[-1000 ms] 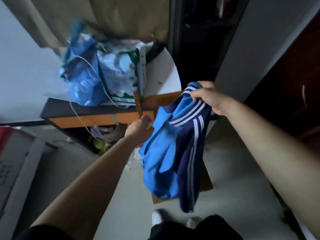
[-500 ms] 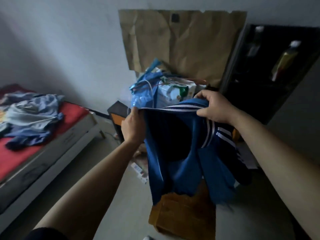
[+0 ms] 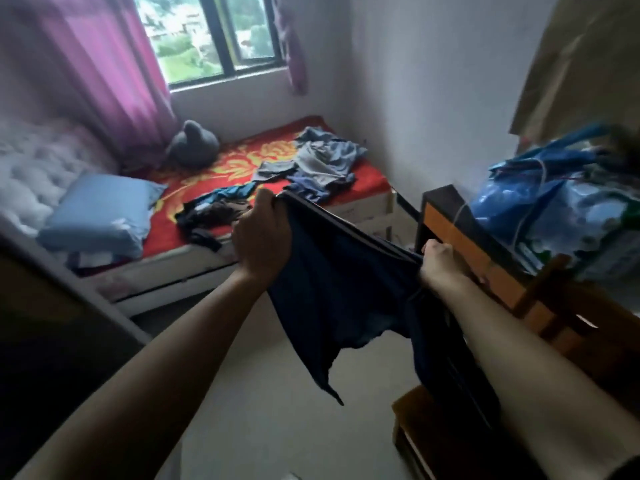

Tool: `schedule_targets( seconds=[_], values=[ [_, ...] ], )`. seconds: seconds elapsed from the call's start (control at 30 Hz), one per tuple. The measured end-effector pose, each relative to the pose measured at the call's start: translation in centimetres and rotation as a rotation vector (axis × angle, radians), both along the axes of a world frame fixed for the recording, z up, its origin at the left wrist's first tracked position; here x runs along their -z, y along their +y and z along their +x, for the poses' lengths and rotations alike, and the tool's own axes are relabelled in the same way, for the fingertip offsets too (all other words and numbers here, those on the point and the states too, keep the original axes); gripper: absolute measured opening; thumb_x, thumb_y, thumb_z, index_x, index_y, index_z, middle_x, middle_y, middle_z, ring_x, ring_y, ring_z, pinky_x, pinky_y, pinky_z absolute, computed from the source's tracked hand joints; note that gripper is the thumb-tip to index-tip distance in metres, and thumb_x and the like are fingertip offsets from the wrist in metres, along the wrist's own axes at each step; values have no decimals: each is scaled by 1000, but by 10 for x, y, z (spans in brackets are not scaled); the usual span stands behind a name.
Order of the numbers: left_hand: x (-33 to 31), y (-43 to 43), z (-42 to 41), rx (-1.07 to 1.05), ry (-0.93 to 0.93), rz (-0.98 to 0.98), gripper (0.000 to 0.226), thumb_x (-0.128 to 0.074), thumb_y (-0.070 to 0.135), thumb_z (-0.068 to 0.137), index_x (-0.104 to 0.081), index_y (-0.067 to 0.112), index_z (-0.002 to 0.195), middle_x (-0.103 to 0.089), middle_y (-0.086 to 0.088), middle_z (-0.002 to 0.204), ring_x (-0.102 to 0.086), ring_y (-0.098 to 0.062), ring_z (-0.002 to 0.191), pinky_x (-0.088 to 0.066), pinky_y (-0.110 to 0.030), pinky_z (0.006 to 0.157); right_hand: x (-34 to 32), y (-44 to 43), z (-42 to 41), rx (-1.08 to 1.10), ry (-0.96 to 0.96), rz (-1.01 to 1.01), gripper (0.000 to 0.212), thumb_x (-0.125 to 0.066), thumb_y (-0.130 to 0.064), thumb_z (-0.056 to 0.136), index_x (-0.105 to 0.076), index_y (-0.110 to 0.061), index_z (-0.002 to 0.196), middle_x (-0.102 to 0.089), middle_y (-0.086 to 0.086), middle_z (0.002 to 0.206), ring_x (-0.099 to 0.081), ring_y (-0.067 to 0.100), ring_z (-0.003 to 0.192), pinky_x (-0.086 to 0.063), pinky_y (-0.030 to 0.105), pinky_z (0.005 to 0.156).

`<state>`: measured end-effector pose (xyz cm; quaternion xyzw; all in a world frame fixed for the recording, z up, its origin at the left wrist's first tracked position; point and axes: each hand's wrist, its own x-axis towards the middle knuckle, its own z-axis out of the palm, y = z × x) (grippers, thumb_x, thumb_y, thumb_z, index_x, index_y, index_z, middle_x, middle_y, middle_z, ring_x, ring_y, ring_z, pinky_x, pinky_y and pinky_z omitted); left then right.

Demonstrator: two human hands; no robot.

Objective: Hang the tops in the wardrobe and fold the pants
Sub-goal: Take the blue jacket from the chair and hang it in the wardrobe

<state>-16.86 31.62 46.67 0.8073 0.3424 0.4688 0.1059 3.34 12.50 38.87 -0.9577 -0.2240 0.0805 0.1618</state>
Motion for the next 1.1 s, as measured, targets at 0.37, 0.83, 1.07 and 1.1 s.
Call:
schedule_targets(
  seconds=[0.37,0.83,1.07,1.1],
  values=[
    [26,156,-211,-200,-276,-637,21,-48,8,96,-59,11,114,-64,-6,104,-59,-22,98,-44,-27,86,-115,239,-173,-451,470,855,20,-51,-9,77,-68,-18,81,-70,-4,77,-63,17,74,-53,27,64],
    [31,284,-390,-368,-668,-896,27,-43,2,93,-66,17,89,-65,-9,90,-58,-21,80,-50,-27,70,-112,447,-342,-1108,-208,508,16,-64,-20,79,-73,-24,92,-70,6,90,-65,29,83,-50,34,71],
    [34,333,-447,-521,-170,-682,28,-80,5,71,-63,19,87,-68,-3,90,-65,-16,81,-54,-27,71,-84,562,-384,-1255,-68,506,15,-58,-15,86,-69,-19,95,-71,12,96,-65,34,90,-48,37,72],
    [34,341,-452,-595,-133,-626,24,-80,4,72,-63,16,84,-69,-7,87,-64,-19,80,-54,-31,73,-80,583,-391,-1258,-9,498,15,-57,-14,87,-70,-17,94,-71,14,97,-64,35,91,-44,34,71]
  ],
)
